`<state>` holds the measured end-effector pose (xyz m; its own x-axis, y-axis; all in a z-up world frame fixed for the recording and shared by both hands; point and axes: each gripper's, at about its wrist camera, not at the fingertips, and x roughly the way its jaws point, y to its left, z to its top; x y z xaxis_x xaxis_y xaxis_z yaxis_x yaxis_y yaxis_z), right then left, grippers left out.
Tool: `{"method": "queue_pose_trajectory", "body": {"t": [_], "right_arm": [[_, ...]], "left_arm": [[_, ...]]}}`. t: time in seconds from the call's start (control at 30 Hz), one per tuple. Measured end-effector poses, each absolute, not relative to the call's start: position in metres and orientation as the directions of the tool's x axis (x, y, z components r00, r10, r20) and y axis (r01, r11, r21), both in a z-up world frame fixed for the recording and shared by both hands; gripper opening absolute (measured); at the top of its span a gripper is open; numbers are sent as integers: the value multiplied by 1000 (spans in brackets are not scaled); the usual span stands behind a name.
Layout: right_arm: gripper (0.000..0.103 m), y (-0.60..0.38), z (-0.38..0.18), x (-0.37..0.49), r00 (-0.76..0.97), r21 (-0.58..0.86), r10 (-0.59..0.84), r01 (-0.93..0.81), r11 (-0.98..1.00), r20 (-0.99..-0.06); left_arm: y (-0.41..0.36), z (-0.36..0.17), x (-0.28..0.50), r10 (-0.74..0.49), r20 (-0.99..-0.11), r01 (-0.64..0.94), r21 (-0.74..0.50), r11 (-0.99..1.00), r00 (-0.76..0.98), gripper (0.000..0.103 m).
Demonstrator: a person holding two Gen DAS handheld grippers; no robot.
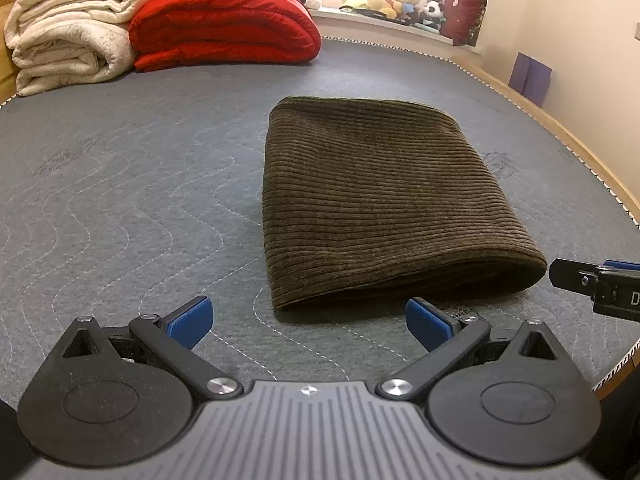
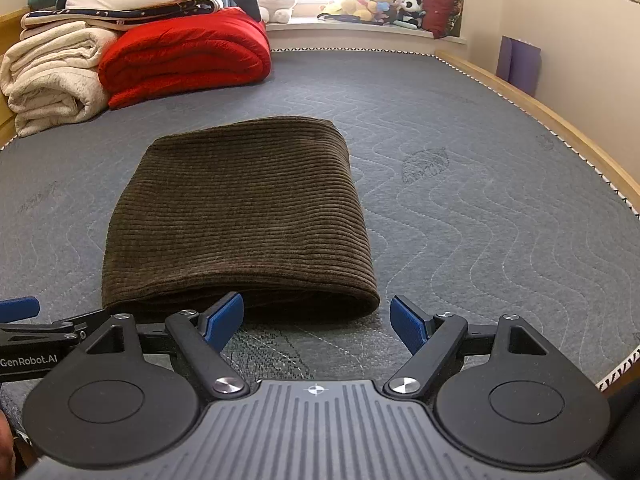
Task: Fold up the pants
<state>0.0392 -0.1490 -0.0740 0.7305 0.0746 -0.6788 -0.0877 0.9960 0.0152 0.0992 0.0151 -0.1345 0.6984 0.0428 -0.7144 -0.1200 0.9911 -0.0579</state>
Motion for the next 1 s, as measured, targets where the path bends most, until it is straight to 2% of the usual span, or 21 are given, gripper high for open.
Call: {"method": "queue_pose_trajectory", "body": {"t": [1.0], "right_arm": [[82, -148, -74, 39, 729, 11, 78, -96, 995, -680]], "left_arm": [[13, -134, 95, 28, -693, -85, -49, 995, 720, 103]]}}
